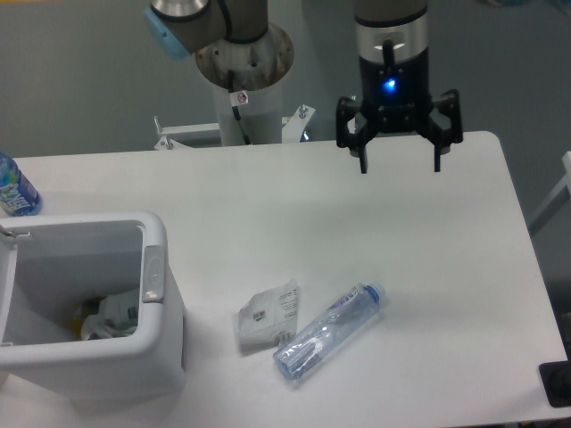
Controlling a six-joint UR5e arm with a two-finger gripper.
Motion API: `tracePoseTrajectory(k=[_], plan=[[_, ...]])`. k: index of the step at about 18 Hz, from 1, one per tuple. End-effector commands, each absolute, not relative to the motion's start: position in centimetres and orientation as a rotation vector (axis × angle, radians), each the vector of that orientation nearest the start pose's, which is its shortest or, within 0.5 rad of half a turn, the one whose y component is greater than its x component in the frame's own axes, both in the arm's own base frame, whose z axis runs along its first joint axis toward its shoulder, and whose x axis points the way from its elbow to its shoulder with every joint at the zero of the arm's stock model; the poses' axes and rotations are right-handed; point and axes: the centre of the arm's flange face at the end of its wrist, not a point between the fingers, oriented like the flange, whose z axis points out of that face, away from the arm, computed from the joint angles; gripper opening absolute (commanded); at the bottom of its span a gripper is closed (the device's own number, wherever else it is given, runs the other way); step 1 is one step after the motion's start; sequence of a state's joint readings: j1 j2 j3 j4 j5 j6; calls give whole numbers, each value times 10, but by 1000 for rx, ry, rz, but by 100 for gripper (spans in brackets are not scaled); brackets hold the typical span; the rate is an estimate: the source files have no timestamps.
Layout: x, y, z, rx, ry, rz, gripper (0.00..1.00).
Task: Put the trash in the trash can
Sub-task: 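Move the open gripper down toward the white wrapper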
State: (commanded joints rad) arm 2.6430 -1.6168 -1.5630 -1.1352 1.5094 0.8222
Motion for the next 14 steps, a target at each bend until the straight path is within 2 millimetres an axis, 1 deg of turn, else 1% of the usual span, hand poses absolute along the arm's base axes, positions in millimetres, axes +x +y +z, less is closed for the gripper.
tracePoseTrajectory(k=[1,3,5,7,9,11,12,14], plan=[[-410,380,515,-2816,-337,411,100],[-410,379,514,-2819,-334,403,100],[-406,384,513,-2816,-332,403,100],[-410,387,506,-2807,-331,417,100],[-410,389,494,-2788,-332,441,100],[-405,386,476,-2763,-380,452,100],[-402,388,468,-2757,-385,450,100],[-385,407,455,-2776,-314,436,100]])
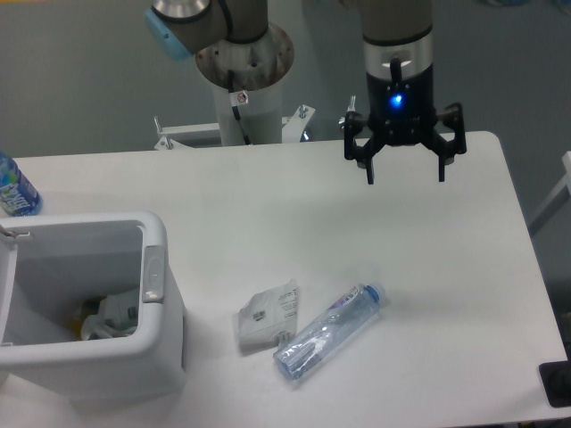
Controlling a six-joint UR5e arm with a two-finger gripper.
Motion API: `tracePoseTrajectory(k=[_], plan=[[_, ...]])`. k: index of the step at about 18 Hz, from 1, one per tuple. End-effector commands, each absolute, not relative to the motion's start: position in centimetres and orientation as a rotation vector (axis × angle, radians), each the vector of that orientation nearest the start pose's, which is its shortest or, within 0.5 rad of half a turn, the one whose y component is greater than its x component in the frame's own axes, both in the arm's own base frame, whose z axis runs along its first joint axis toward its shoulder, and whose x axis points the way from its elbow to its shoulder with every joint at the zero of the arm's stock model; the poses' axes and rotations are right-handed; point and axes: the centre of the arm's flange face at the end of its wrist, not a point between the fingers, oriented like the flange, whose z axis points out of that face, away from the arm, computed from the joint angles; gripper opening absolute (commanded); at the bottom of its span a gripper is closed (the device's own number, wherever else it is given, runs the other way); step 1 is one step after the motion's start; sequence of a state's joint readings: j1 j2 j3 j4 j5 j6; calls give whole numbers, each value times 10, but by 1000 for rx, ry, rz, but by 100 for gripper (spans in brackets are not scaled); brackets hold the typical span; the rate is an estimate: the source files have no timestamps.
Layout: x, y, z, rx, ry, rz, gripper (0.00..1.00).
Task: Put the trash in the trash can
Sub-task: 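Move the open gripper down toward the white wrapper, then lower the gripper onto the white wrapper and close on it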
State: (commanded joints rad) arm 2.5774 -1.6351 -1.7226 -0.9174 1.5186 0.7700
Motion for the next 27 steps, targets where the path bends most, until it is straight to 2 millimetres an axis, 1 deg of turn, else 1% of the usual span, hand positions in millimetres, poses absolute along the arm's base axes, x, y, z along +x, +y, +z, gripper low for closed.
tracePoseTrajectory(k=[2,3,5,7,9,11,12,13,17,21,24,25,26,27], plan=[[-375,423,428,-2818,-264,379,100],[-364,435,414,-2838,-212,351,100],[-346,456,384,-2890,-45,301,100],[-344,469,361,-2923,119,267,100],[-337,488,339,-2930,263,249,100],[-336,503,313,-2934,307,234,100],[-331,512,299,-2937,334,222,100],[-326,519,290,-2937,354,212,100],[-316,527,264,-2961,390,161,100],[-307,536,250,-2969,416,134,100],[-304,541,234,-2985,404,110,100],[-300,546,233,-2981,374,113,100],[-302,547,235,-2979,339,119,100],[-302,549,233,-2981,325,116,100]])
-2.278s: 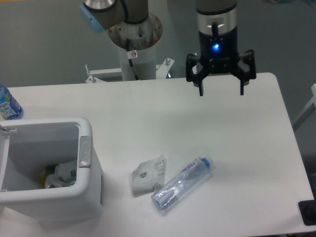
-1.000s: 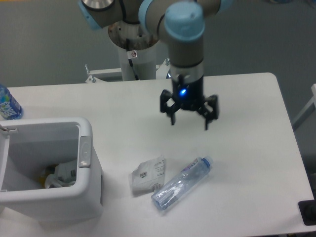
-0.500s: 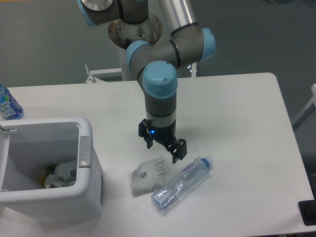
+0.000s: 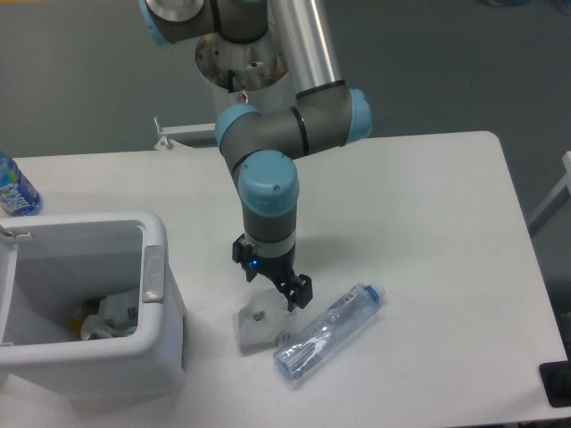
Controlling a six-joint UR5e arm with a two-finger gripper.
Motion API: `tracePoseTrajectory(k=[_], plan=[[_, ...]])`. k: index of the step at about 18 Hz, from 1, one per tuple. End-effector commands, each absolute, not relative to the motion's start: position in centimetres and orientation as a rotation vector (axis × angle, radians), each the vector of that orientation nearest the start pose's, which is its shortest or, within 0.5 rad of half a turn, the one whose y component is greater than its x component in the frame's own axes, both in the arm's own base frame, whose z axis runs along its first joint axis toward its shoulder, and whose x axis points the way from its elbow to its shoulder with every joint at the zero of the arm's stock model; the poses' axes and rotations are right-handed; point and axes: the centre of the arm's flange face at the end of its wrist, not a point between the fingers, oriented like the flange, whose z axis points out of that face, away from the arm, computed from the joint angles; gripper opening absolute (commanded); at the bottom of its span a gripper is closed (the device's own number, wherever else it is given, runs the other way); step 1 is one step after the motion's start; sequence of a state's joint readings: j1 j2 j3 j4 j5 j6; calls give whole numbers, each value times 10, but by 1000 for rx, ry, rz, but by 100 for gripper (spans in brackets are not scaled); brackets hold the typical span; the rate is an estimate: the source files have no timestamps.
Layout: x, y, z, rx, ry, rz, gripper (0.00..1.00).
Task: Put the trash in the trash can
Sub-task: 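Lower the gripper onto the white wrapper and close on it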
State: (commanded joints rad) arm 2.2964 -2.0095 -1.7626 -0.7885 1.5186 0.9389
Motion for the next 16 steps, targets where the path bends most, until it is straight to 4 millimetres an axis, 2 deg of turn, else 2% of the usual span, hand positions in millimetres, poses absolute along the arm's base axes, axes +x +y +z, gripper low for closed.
tracePoseTrajectory(k=[1,3,7,8,14,16], plan=[[-302,549,233,-2982,316,115,94],[-302,551,235,-2982,252,117,60],[-301,554,238,-2981,178,117,5],[-302,555,238,-2981,169,116,0],[-302,555,243,-2972,176,119,0],[-297,553,254,-2963,181,122,0]])
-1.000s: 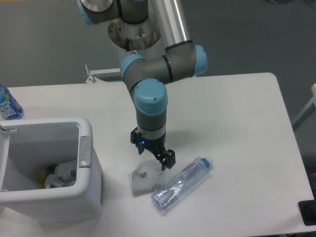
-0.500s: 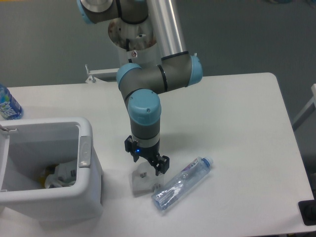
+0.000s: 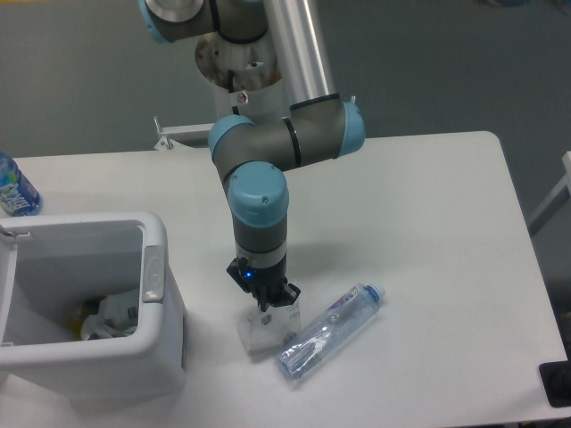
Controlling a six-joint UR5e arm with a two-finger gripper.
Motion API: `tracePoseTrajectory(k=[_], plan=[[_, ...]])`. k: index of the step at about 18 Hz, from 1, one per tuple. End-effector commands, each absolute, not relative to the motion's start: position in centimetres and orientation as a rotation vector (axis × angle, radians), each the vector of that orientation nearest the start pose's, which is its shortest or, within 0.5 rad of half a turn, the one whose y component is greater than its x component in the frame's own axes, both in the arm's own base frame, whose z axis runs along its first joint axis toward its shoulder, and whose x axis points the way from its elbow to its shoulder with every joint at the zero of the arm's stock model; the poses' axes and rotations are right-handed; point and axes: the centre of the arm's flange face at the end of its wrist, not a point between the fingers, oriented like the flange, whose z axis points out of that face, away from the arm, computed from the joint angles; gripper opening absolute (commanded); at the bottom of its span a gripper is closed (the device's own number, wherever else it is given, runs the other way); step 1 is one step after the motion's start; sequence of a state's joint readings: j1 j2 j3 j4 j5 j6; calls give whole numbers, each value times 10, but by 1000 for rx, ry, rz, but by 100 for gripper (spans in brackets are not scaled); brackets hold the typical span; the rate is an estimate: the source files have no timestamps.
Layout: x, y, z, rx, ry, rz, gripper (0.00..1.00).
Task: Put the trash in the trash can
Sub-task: 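Lower the gripper onto the white wrapper and close on it, then lift the wrapper and carry it over the white trash bin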
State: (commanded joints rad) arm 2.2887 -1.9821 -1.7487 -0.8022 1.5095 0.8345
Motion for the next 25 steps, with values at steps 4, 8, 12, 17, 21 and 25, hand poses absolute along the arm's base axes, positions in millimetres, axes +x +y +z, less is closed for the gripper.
tracePoseTrajectory(k=[4,8,12,17,21,25], plan=[[-289,539,307,-2880,165,120,0],[-301,510,384,-2699,95,80,0],[-325,470,465,-2491,15,96,0],[-326,445,530,-2274,-158,-29,0],[-311,463,568,-2198,-376,-148,0],[-262,501,575,-2198,-373,-262,0]])
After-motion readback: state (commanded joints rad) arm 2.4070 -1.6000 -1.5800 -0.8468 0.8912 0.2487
